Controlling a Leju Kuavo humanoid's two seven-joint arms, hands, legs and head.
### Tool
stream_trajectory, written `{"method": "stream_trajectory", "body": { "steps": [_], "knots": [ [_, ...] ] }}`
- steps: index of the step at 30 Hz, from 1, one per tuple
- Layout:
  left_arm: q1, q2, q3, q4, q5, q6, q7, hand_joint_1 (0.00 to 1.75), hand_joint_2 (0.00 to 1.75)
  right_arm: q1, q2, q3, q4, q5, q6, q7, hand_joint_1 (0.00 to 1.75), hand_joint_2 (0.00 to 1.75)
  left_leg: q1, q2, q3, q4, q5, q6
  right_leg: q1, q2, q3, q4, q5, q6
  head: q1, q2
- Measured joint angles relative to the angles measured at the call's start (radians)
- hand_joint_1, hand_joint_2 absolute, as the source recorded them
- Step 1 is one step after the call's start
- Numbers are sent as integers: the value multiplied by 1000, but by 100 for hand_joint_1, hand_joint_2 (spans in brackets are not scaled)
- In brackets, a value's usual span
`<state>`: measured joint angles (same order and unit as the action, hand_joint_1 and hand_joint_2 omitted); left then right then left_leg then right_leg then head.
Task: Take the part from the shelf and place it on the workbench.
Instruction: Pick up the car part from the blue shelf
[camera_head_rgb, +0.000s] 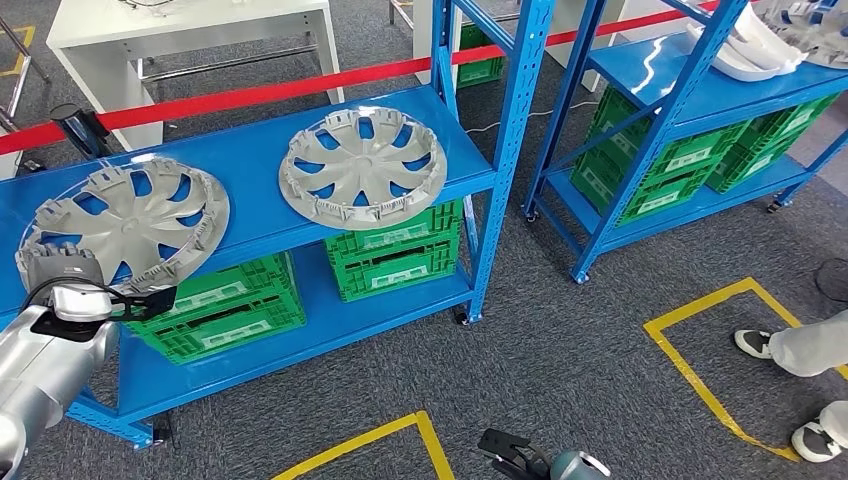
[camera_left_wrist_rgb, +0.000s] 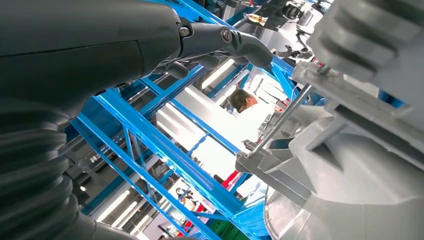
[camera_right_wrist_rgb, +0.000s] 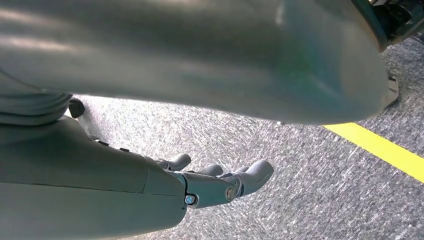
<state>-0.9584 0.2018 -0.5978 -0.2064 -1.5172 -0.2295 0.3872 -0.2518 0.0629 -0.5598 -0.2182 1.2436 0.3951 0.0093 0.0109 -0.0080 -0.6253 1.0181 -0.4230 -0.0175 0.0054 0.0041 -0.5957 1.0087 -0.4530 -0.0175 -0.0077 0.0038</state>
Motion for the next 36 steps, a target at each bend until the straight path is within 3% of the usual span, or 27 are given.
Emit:
{"method": "stream_trajectory", "body": {
  "steps": [9, 17, 22, 30, 36],
  "knots": [
    [0, -1, 0, 0, -1, -2, -12, 0, 175, 0, 0, 0, 0, -1, 0, 0, 0, 0, 0, 0, 0, 0, 0, 0, 0, 0, 0, 1, -1, -1, 0, 0],
    [11, -9, 0, 0, -28, -42, -86, 0, 175, 0, 0, 0, 0, -8, 0, -1, 0, 0, 0, 0, 0, 0, 0, 0, 0, 0, 0, 1, -1, -1, 0, 0],
    [47, -14, 1, -1, -7, 15, -108, 0, 175, 1, 0, 0, 0, -9, 0, 1, 0, 0, 0, 1, 0, 0, 0, 0, 0, 1, -1, 1, -1, -1, 0, 0],
    [71, -17, 5, 0, -12, 16, -117, 0, 175, 2, 0, 1, 0, -9, 0, 14, 0, 0, 0, 0, 2, 0, 0, 0, 0, 0, 1, 1, -1, -2, 0, 0],
    [103, -30, 34, -4, 35, 151, -157, 0, 175, 6, 0, 1, 0, -17, 0, 11, 0, 0, -1, -1, 5, 0, -1, 1, 0, -1, 5, 1, -4, 1, 0, 0]
  ]
}}
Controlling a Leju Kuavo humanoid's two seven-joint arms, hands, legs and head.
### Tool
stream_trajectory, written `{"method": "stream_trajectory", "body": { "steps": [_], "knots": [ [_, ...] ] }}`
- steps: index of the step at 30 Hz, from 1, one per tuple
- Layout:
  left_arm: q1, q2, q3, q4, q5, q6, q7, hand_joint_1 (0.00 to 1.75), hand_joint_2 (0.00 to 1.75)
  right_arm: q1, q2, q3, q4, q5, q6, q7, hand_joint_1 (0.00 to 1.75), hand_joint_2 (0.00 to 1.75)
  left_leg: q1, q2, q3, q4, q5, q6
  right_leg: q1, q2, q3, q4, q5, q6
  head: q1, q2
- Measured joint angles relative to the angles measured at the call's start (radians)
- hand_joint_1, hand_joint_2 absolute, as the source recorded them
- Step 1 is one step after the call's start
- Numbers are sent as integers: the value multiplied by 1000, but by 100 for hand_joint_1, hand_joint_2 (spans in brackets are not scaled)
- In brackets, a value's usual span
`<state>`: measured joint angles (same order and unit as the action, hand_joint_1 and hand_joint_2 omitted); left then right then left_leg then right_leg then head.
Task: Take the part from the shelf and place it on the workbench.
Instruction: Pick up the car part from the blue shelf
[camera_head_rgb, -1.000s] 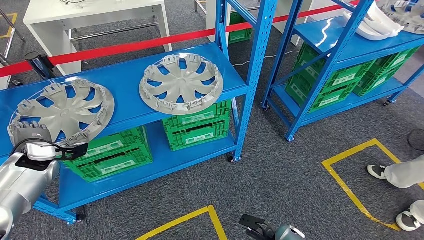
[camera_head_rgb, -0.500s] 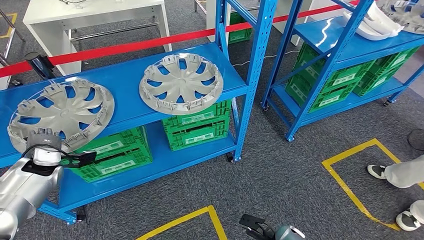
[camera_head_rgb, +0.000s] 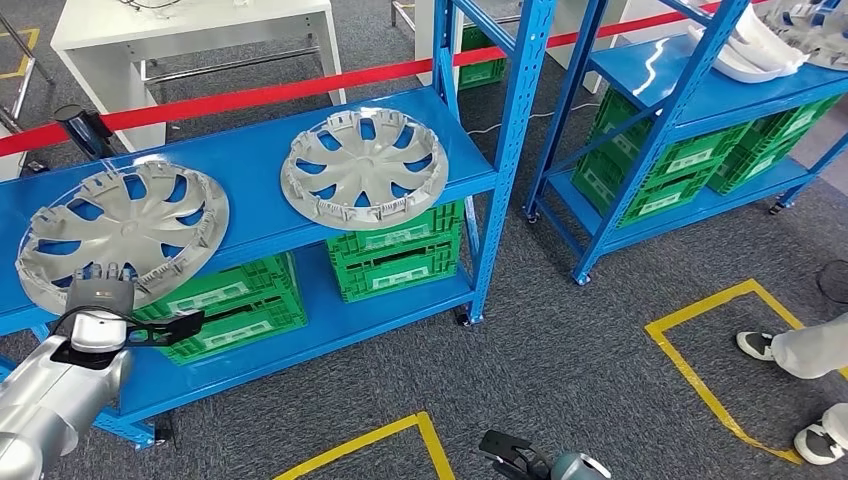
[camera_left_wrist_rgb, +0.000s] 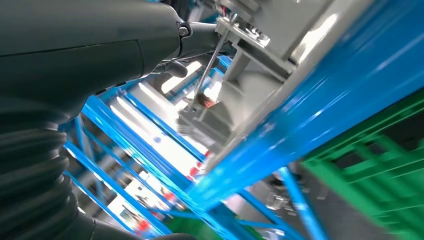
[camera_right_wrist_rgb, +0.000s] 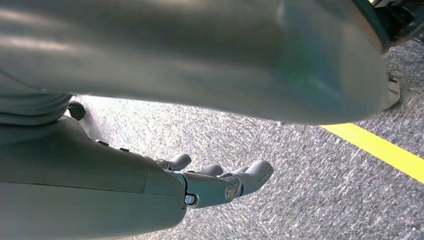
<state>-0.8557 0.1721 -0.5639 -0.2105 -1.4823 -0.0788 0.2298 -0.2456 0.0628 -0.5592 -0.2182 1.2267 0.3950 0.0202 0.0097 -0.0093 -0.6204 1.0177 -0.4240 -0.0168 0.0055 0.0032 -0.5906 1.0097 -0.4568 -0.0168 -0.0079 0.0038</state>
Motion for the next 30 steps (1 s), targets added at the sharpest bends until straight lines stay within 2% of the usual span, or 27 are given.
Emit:
{"method": "stream_trajectory", "body": {
  "steps": [8, 16, 30],
  "knots": [
    [55, -26, 86, -6, 119, 210, -72, 0, 175, 3, 0, 0, 0, -3, 0, -5, 0, 0, -1, 0, 1, 0, 0, 0, 0, -1, 1, 0, -1, 0, 0, 0],
    [61, -36, 151, -7, 150, 201, -83, 0, 175, -2, 0, 2, 0, 7, 0, 1, 0, 0, 0, 0, 1, 0, 0, 0, 0, 0, 1, 0, -1, 0, 0, 0],
    [72, -39, 174, -8, 134, 270, -84, 0, 175, -7, 0, 17, 0, 12, 0, 3, 0, 0, 0, 0, 1, -1, 0, 0, 0, 0, 0, 0, -1, -1, 0, 0]
  ]
}}
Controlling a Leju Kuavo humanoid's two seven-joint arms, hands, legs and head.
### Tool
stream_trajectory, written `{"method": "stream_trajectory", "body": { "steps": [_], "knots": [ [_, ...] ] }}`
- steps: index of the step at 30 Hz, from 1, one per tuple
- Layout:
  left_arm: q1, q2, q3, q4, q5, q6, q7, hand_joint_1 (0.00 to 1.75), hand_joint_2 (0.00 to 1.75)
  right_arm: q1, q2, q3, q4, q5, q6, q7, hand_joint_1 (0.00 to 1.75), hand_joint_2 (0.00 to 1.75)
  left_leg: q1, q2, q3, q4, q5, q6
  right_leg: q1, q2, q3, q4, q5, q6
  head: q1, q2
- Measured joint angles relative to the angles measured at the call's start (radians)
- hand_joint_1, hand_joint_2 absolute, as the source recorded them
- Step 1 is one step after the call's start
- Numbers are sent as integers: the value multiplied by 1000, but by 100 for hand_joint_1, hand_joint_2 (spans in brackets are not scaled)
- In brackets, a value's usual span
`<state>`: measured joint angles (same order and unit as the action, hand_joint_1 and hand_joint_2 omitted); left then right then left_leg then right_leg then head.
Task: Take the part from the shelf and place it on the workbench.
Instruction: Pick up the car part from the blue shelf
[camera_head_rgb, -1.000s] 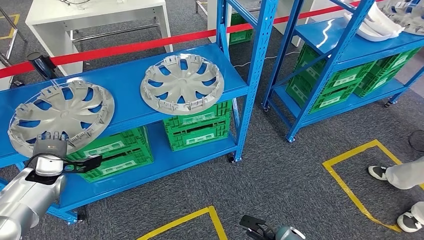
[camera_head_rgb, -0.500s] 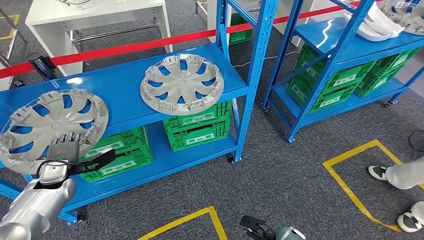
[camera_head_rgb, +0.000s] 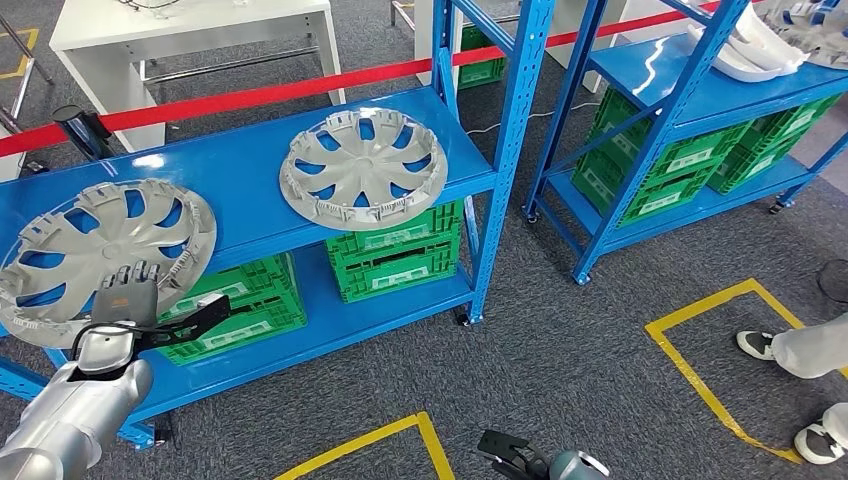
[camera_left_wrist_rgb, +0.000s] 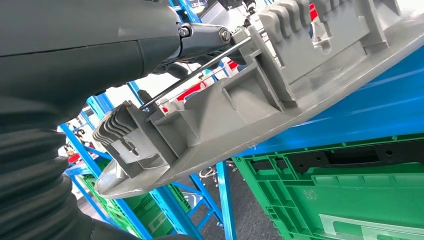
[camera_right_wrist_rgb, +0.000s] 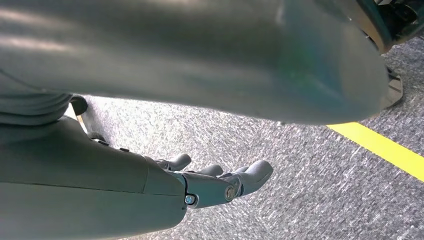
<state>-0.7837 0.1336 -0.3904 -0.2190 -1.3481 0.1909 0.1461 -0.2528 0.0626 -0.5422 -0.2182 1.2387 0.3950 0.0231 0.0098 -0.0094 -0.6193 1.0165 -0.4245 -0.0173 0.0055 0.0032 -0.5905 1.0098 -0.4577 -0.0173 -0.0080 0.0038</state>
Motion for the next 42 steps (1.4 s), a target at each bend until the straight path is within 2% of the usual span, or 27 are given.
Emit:
{"method": "stream_trajectory", "body": {
  "steps": [29, 34, 38, 42],
  "knots": [
    [0, -16, 6, -4, -24, 0, 2, 0, 175, -6, 0, 1, 0, -9, 0, 1, 0, 0, 0, 0, 0, 0, 0, 0, 0, 0, 0, 0, 0, 0, 0, 0],
    [-1, -17, 11, -7, -15, 29, 7, 3, 175, -7, 0, 1, 0, -9, 0, 1, 0, 0, 0, 0, 0, 0, 0, 0, 0, 0, 0, 0, 0, 0, 0, 0],
    [-1, -17, 24, -8, -12, 47, 5, 56, 175, -8, 0, 1, 0, -9, 0, 1, 0, 0, 0, 1, 0, 0, 0, 0, 0, 1, -1, 0, 0, 0, 0, 0],
    [-1, -18, 35, -8, -5, 47, 4, 175, 175, -8, 0, 1, 0, -9, 0, 1, 0, 0, 0, 1, 0, 0, 0, 0, 0, 1, -1, 0, 0, 0, 0, 0]
  ]
}}
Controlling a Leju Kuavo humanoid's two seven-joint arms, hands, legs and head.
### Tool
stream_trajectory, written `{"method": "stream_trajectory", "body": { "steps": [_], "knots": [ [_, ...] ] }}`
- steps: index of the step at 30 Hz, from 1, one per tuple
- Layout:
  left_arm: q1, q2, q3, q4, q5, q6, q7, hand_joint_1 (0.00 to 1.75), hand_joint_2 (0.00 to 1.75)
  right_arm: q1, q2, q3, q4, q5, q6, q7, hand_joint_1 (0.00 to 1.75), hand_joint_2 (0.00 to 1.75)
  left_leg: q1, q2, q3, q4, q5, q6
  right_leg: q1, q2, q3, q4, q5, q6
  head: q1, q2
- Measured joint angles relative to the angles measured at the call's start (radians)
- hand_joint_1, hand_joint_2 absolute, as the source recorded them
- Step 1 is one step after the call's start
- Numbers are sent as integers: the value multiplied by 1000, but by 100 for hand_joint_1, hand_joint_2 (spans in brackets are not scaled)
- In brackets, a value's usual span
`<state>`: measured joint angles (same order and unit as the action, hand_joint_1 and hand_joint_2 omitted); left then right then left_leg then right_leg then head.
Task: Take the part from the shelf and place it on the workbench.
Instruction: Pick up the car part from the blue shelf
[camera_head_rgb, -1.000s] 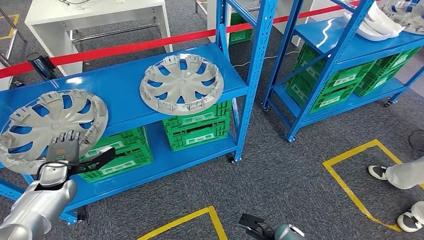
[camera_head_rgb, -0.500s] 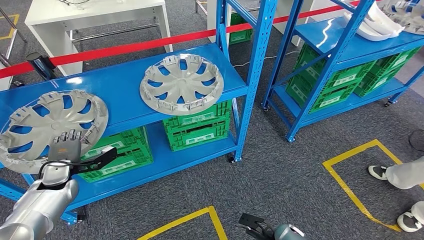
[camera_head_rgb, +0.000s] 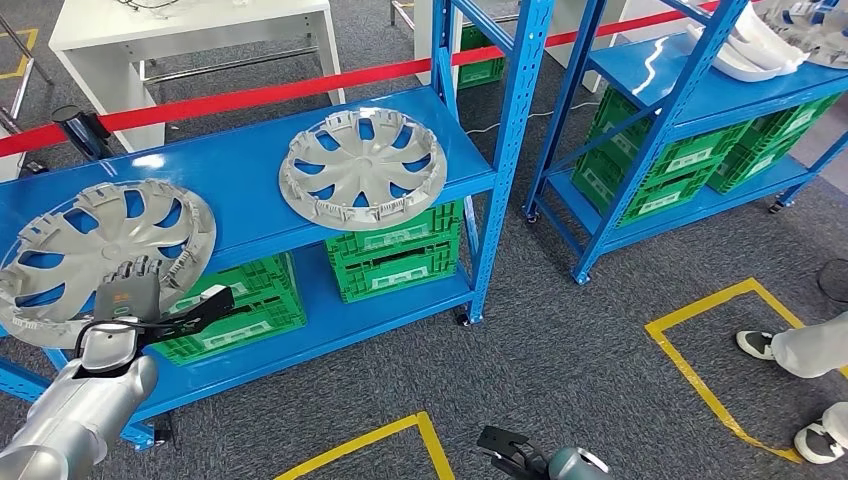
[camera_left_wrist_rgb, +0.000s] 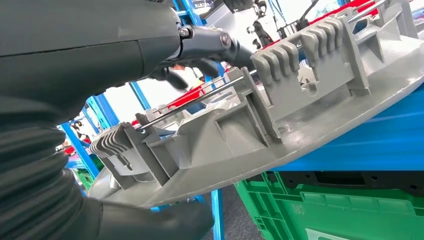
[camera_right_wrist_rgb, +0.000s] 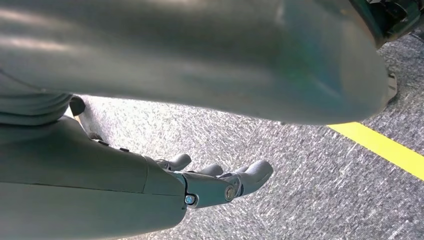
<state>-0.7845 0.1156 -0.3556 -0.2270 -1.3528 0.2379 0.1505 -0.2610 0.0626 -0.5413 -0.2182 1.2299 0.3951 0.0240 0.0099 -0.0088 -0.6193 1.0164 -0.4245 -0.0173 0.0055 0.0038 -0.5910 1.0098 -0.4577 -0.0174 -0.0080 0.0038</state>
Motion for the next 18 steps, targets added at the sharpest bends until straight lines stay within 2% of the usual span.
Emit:
{"method": "stream_trajectory", "body": {
  "steps": [18],
  "knots": [
    [-22, -6, 4, -8, -33, -7, -15, 175, 175, -1, 0, 0, 0, -4, 0, -3, 0, 0, 0, 1, 1, 0, 0, 0, 0, 0, 0, 0, 0, 0, 0, 0]
  ]
}}
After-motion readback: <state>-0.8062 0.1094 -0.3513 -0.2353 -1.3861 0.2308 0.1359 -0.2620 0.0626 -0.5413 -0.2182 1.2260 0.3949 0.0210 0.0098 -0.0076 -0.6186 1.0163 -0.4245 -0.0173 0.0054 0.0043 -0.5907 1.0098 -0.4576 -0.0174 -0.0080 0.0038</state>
